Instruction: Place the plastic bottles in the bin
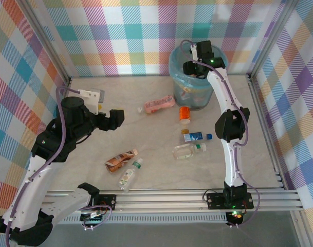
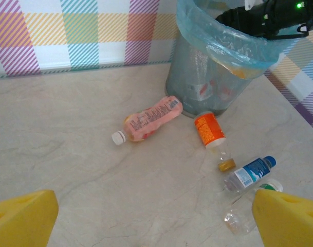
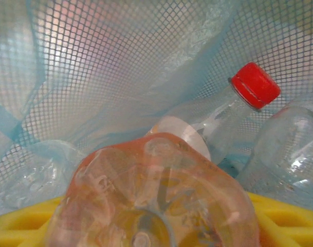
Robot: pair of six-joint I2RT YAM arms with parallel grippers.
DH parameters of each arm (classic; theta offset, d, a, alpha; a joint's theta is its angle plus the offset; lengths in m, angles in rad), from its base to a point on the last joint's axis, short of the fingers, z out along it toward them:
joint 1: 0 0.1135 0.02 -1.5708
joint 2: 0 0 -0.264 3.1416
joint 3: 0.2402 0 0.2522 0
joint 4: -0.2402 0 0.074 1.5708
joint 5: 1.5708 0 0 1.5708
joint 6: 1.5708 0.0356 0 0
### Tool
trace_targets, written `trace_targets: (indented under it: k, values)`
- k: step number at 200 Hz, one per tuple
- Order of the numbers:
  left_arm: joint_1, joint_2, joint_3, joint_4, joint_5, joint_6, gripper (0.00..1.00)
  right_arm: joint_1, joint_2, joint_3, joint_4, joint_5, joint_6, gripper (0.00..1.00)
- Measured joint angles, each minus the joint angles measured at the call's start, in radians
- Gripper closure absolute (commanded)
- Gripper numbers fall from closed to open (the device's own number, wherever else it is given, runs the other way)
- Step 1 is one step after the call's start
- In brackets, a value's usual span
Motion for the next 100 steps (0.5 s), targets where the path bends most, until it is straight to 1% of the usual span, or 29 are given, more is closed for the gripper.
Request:
trace_targets:
  k: [30, 54, 58, 83, 100]
  values:
    - [0.0, 0.012, 0.009, -0.026, -0.032, -0.029, 0.03, -0.001, -0.002, 0.002, -0.002, -0.026, 0.024, 0.12]
    - [0.0, 0.05, 0.044, -0.086, -0.069, -0.077, 0.03, 0.0, -0.023, -0.004, -0.013, 0.014, 0.095, 0.03]
    - [0.0, 0.054, 0.047, -0.097, -0.074, -0.084, 0.03, 0.0, -0.034, -0.014, -0.012, 0.022, 0.102, 0.0]
    - [0.0, 0.056, 0.041, -0.165, -0.109, -0.146, 0.03, 0.01, -0.167, -0.146, 0.024, 0.057, 0.152, 0.0]
    - [0.0, 0.028, 0.003, -0.196, -0.13, -0.192, 0.03, 0.034, -0.255, -0.197, 0.059, 0.076, 0.162, 0.0]
